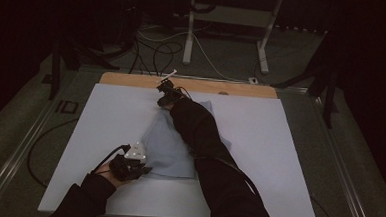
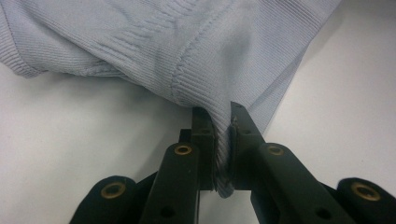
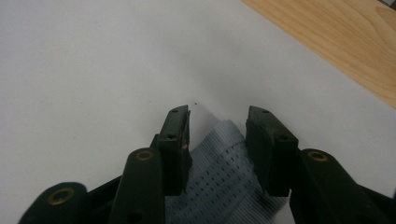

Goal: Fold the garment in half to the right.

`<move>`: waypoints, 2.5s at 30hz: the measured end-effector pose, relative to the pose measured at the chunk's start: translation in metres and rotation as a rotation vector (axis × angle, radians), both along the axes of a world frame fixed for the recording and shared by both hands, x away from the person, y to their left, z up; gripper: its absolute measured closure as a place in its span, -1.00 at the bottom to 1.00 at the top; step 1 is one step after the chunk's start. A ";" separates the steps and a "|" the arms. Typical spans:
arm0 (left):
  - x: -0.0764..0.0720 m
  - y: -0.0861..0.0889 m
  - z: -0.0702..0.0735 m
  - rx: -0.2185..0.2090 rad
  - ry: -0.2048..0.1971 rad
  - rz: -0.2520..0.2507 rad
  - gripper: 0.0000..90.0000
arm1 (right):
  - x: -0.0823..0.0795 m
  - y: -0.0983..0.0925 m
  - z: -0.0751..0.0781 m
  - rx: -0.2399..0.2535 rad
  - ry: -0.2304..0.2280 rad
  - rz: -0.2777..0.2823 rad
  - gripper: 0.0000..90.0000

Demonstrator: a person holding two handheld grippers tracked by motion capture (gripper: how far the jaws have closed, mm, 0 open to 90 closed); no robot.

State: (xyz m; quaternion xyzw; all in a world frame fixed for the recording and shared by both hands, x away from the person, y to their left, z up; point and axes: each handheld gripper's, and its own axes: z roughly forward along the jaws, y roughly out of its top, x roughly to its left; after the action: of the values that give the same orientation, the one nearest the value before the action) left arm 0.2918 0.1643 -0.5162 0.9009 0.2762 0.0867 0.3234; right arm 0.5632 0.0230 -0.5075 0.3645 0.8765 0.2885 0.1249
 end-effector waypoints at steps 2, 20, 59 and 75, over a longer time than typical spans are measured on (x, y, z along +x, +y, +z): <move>0.000 0.000 0.000 0.002 0.000 -0.002 0.88 | 0.000 0.000 -0.001 -0.010 0.000 -0.001 0.38; 0.001 -0.001 0.000 0.004 0.005 -0.004 0.88 | -0.002 0.002 -0.001 -0.076 -0.034 0.044 0.94; 0.000 -0.005 0.017 -0.010 -0.048 -0.061 0.90 | -0.019 -0.021 0.042 -0.002 -0.102 0.139 0.94; 0.003 -0.018 0.037 0.010 -0.095 -0.133 0.90 | -0.021 -0.045 0.061 0.040 -0.129 0.125 0.94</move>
State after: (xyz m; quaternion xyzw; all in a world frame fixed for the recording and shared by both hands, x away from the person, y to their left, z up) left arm 0.2950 0.1459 -0.4790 0.9137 0.1999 0.1092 0.3365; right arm 0.5421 -0.0221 -0.4464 0.2921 0.8818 0.3360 0.1556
